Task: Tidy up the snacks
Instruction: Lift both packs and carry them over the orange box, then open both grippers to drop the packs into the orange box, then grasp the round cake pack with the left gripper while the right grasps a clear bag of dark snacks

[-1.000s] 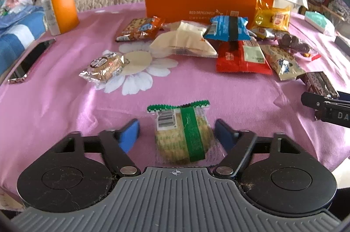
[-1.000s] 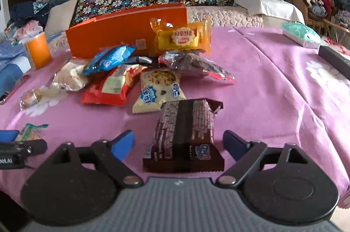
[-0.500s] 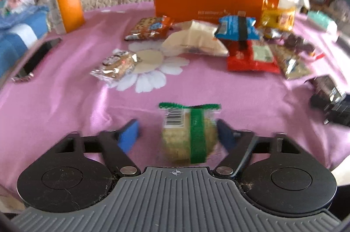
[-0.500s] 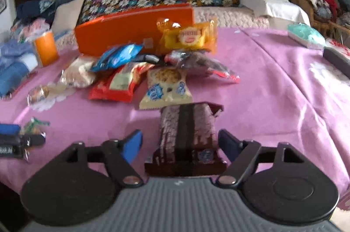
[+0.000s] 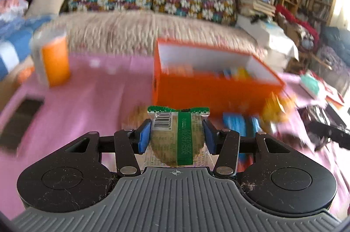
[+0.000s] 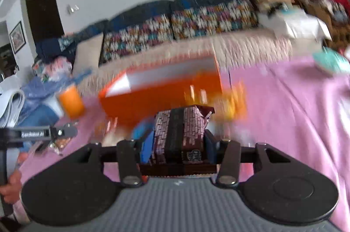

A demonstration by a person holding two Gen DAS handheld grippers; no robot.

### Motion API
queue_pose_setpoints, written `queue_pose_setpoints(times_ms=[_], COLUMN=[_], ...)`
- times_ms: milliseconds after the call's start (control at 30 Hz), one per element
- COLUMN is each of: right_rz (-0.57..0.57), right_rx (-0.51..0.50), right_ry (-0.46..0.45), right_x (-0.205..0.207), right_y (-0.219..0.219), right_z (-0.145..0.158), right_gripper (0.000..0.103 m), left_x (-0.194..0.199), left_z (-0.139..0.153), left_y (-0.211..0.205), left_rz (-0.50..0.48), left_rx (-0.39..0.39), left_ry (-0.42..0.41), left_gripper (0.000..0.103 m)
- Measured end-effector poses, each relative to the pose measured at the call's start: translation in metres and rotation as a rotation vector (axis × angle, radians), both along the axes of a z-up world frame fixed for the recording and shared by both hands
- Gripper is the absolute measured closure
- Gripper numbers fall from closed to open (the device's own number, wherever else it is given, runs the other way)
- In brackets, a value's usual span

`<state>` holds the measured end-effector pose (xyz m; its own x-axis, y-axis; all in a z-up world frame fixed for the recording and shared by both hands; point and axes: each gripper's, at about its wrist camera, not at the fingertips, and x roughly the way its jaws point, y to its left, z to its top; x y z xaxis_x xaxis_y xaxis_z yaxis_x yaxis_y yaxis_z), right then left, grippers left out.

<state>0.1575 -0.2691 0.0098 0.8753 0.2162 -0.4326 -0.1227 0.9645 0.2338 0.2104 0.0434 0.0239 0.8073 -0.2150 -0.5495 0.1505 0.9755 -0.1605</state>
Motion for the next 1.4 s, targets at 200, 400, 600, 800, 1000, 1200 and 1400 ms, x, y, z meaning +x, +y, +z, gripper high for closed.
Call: queue_pose_setpoints(times_ms=[200, 400, 600, 800, 1000, 1200, 1400], right_rz=[0.01, 0.03, 0.042, 0.064, -0.001, -0.033, -0.098], right_rx=[-0.042, -0.042, -0.04, -0.063, 0.024, 0.179, 0.248], right_ry=[-0.079, -0.04, -0.09, -0.09, -0.02, 0.106, 0.082], right_x=[0.13, 0.21, 0.19, 0.124, 0.023, -0.021, -0.029], right_y=[0.022, 0.045, 0.038, 0.026, 0.009, -0.018, -0.041], right_z=[0.013, -0.014, -0.002, 0.02, -0.013, -0.054, -0.047], right_gripper=[0.054, 0.042, 0.023, 0.009, 0.001, 0.001, 0.001], left_x=[0.1, 0.17, 0.145, 0.054, -0.04, -0.079, -0.035], left_z=[0.016, 0.003, 0.013, 0.015, -0.035, -0.074, -0.073], left_y=[-0.03, -0.06, -0.05, -0.018, 0.014, 0.037, 0.033], left_rz=[-0.007, -0.032, -0.03, -0.007, 0.079, 0.167, 0.079], left_rx=[0.03, 0.081, 0.035, 0.076, 0.144, 0.184, 0.332], left_ry=[-0.058, -0.066, -0.11, -0.124, 0.03, 0.175, 0.1], left_gripper=[0.076, 0.068, 0.052, 0.041, 0.038, 0.039, 0.039])
